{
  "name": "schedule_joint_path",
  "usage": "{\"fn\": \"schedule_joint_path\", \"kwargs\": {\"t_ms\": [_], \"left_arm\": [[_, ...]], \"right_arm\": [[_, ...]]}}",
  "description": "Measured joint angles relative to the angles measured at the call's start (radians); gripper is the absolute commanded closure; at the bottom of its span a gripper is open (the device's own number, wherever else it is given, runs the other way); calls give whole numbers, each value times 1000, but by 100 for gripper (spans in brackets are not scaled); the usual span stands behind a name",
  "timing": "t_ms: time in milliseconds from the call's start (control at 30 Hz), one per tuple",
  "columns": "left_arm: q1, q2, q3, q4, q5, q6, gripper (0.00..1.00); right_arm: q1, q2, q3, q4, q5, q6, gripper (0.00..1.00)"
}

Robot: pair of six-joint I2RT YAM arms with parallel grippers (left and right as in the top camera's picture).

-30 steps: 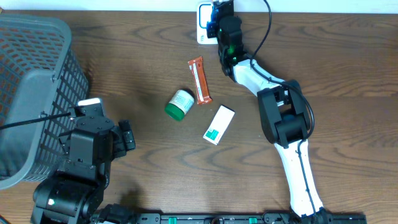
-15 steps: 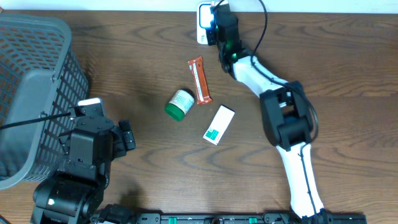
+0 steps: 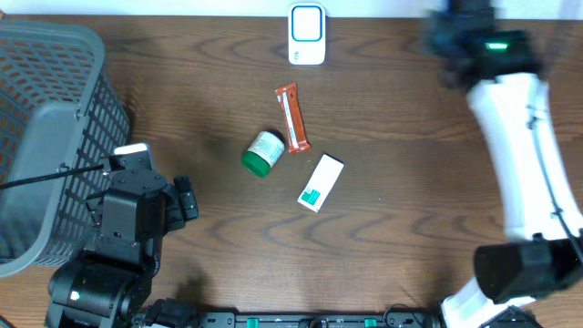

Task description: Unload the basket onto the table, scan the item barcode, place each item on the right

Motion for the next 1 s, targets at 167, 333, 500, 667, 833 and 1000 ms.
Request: {"fn": "schedule_joint_path", "kwargs": {"t_ms": [167, 333, 500, 667, 833, 1000], "left_arm": [[0, 0, 0, 0, 0, 0, 2], [0, 0, 0, 0, 0, 0, 2], [0, 0, 0, 0, 0, 0, 2], [0, 0, 0, 0, 0, 0, 2], [0, 0, 0, 0, 0, 0, 2], [0, 0, 0, 0, 0, 0, 2]], "right_arm": [[-251, 31, -29, -145, 22, 71, 87], [-458, 96, -108, -114, 26, 100, 85], [-616, 146, -190, -15, -7, 128, 82], [-723, 216, -268, 74, -38, 137, 84], [-764, 341, -327, 98, -65, 146, 66], [-768, 360, -320, 74, -82, 151, 1]]}}
